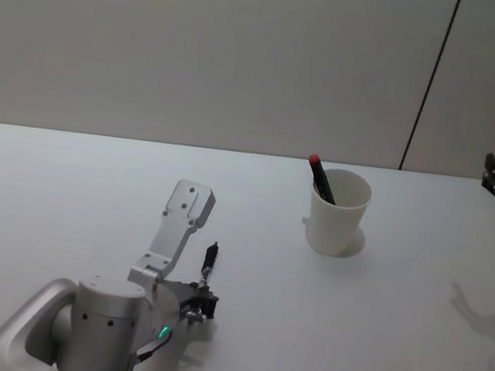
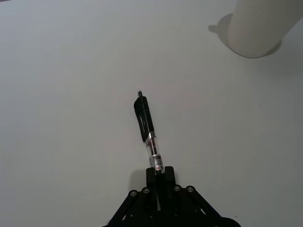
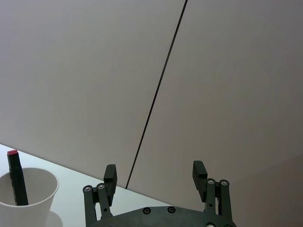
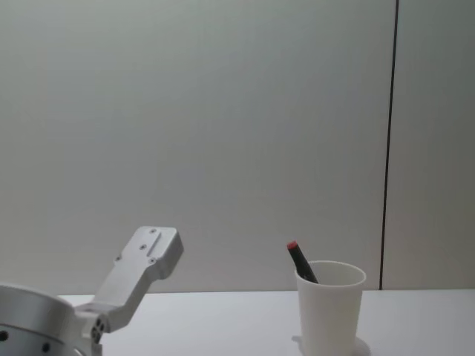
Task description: Place the pen into the pen holder.
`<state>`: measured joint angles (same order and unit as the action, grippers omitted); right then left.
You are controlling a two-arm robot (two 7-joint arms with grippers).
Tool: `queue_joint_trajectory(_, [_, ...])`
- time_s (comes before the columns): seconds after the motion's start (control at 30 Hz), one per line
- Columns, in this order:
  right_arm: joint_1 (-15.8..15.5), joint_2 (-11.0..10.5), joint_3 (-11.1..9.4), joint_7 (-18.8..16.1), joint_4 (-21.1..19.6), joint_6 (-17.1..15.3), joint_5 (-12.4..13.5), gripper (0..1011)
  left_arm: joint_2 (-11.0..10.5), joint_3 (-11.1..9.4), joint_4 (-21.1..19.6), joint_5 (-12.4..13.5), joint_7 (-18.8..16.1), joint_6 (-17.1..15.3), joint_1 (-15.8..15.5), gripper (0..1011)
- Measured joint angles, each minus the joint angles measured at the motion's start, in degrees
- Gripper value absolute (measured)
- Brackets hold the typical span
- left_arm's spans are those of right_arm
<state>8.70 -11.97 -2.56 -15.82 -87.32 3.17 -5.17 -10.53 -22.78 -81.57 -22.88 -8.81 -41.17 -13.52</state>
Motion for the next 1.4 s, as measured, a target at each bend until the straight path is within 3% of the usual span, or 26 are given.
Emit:
queue_joint_trajectory(0.77, [0.0, 0.0, 0.0, 0.0, 0.0, 0.0, 0.0, 1002, -2.65, 1.11, -8.24, 5.93, -1.07, 5.78, 2.68, 114])
queue_joint_trajectory(1.13, [0.0, 0.0, 0.0, 0.0, 0.0, 0.0, 0.0, 1002, -4.51, 1.73, -10.8, 8.33, 2.32, 11.55, 4.02, 114])
queue_joint_trajectory(1.4, [0.0, 0.0, 0.0, 0.0, 0.0, 0.0, 0.0, 1002, -6.21, 2.4, -11.75, 9.61, 7.89, 18.73, 4.58, 114])
